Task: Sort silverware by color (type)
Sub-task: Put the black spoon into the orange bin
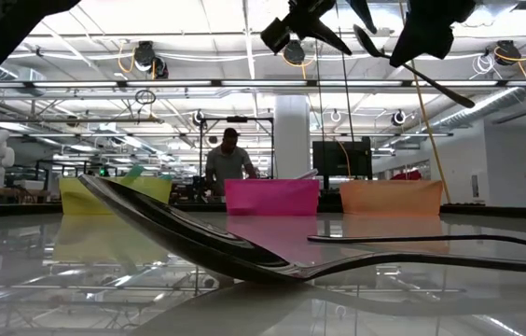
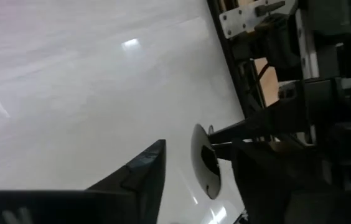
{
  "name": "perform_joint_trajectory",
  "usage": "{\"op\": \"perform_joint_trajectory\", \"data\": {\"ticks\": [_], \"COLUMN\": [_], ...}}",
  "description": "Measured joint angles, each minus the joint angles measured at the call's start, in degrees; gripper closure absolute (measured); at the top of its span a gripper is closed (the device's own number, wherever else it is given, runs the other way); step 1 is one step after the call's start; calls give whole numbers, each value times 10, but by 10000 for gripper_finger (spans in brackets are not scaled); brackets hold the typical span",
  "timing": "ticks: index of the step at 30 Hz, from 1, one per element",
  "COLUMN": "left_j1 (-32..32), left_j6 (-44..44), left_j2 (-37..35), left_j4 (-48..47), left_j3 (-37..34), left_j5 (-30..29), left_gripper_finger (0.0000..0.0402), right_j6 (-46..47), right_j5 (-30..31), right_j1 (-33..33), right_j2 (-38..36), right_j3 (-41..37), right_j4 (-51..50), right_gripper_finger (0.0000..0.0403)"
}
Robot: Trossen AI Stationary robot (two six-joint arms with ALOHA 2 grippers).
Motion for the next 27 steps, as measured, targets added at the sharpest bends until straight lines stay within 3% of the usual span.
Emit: {"op": "perform_joint_trajectory", "data": {"ticks": [19, 27], "left_j1": [2, 2], "left_j6": [25, 51], "left_j2": [5, 4], "left_j4": [-7, 10], "left_j3": [-1, 0], "left_j5": [-2, 1], "left_gripper_finger": [388, 398], "right_j6": [6, 35], "right_j5": [15, -14], "right_j1": [0, -1], "right_j2": [4, 1], "right_j3": [0, 0], "right_j4": [3, -2], "right_gripper_finger": [386, 313]}}
